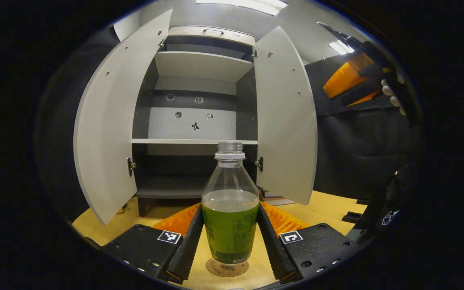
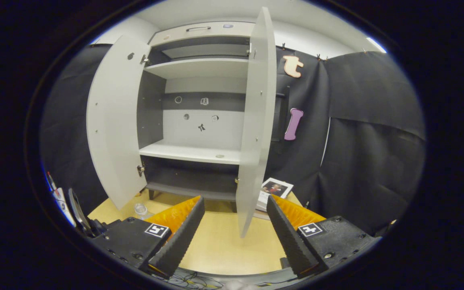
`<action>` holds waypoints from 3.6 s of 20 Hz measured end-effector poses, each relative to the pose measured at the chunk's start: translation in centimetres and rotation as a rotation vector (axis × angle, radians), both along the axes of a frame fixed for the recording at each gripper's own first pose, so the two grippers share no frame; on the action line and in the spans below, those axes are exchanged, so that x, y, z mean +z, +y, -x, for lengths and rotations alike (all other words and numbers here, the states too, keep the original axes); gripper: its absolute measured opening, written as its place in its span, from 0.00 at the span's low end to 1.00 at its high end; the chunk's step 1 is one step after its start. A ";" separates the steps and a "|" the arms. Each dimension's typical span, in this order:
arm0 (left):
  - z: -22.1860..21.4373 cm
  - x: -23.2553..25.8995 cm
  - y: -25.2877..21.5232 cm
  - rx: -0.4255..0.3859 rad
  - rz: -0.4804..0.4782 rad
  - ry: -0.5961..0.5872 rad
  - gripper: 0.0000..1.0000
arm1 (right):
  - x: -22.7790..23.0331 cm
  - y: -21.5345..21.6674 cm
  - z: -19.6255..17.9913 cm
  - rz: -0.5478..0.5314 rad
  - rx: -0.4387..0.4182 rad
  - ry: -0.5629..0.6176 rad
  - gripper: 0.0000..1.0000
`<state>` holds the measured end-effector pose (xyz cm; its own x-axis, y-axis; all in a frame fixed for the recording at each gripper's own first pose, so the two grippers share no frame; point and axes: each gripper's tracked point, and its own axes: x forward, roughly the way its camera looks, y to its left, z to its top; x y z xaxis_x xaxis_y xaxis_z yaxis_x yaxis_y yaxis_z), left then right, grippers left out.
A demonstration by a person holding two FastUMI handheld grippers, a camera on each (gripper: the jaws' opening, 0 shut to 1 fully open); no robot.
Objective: Grasp the bottle in the cabinet with the left hand and place it on the coaster, then close the right door with the right hand and the left door with the left hand.
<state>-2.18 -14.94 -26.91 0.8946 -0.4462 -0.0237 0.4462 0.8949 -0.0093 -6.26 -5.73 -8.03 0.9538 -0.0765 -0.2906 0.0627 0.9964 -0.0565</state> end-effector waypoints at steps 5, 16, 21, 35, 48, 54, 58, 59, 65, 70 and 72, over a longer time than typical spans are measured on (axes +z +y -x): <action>-1.2 -4.2 -0.3 -0.024 -0.031 0.026 0.73 | -1.6 0.5 -0.1 0.033 0.020 0.070 1.00; -1.4 -7.5 -0.2 -0.040 -0.003 0.031 0.73 | -1.7 2.5 -0.8 0.082 0.059 0.110 1.00; -1.1 -7.4 0.0 -0.043 0.010 0.045 0.75 | -2.3 3.8 -1.0 0.081 0.081 0.138 1.00; -1.5 3.1 1.7 0.014 0.015 -0.087 0.97 | -0.5 3.7 -0.8 0.098 0.063 0.085 1.00; -1.4 21.0 10.3 0.203 0.005 -0.150 0.96 | 1.9 5.4 -1.7 0.037 0.076 -0.069 1.00; 1.0 23.1 16.6 0.361 -0.022 -0.088 0.96 | 3.6 4.6 -2.3 -0.003 0.070 -0.140 1.00; 2.5 20.9 19.2 0.428 -0.052 -0.030 0.96 | 3.4 3.1 -2.6 -0.017 0.050 -0.155 1.00; 2.8 20.6 19.4 0.440 -0.054 -0.015 0.96 | 3.2 2.8 -2.7 -0.025 0.046 -0.149 1.00; 2.1 20.3 17.2 0.442 -0.045 0.009 0.96 | 5.1 -2.6 -3.5 -0.037 -0.001 -0.168 0.99; 0.3 21.7 13.1 0.447 -0.045 0.005 0.96 | 7.8 -11.7 -4.2 -0.038 -0.058 -0.209 1.00; -0.3 22.2 11.3 0.456 -0.038 0.008 0.96 | 9.0 -15.8 -5.0 -0.013 -0.088 -0.225 0.99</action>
